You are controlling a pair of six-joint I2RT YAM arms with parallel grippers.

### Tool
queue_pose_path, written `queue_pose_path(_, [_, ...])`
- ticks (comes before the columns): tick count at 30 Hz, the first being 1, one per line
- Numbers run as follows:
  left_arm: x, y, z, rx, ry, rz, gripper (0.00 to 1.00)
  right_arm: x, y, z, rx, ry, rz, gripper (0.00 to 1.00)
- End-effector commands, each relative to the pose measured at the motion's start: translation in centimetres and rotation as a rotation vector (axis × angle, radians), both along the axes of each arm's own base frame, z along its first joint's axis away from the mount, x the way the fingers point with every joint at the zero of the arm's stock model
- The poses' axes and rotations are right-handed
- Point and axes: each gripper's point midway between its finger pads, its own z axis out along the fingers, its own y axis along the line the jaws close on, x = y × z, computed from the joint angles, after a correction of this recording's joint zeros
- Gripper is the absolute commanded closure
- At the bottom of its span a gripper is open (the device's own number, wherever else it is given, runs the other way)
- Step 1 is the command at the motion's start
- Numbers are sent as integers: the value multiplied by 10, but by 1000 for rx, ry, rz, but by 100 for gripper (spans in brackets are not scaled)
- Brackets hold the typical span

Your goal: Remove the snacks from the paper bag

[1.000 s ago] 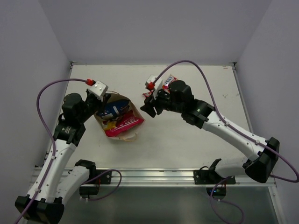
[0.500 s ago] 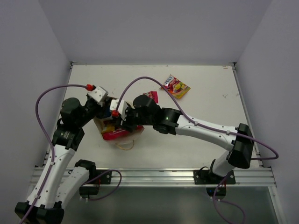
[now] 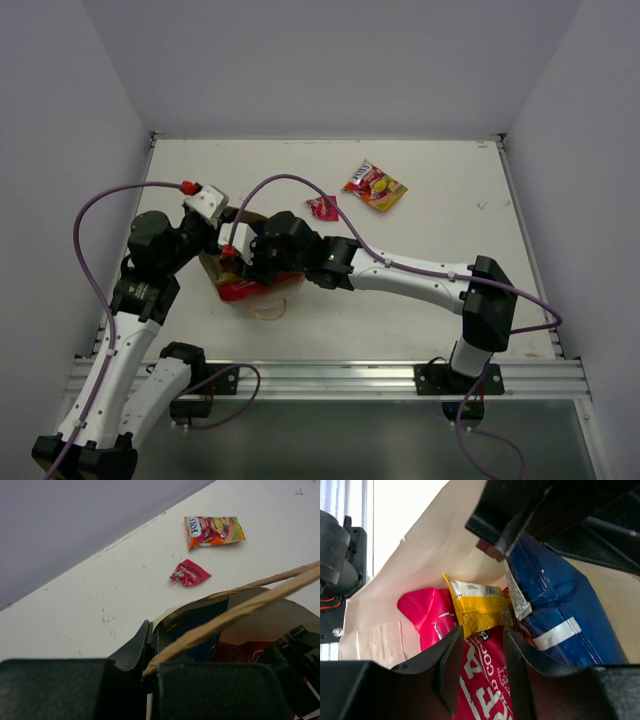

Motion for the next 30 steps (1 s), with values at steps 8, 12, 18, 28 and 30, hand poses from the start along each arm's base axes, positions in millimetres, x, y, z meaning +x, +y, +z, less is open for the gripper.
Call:
queue_pose_path(8, [-4, -10, 13, -37, -30, -51, 100, -1, 20, -14, 82, -38, 24, 59])
queue_pose_path(12, [-3, -9, 12, -35, -29, -41, 100, -9, 11, -4, 130, -29, 34, 60])
queue_pose_path(18, [-1, -11, 10, -53, -4, -42, 100, -12, 11, -9, 136, -42, 56, 59])
queue_pose_path(28, [-3, -14, 9, -64, 4, -59, 100, -5, 24, 3, 185, -77, 52, 60])
queue_pose_path(30, [-3, -14, 9, -65, 7, -60, 100, -2, 26, 9, 203, -81, 40, 61])
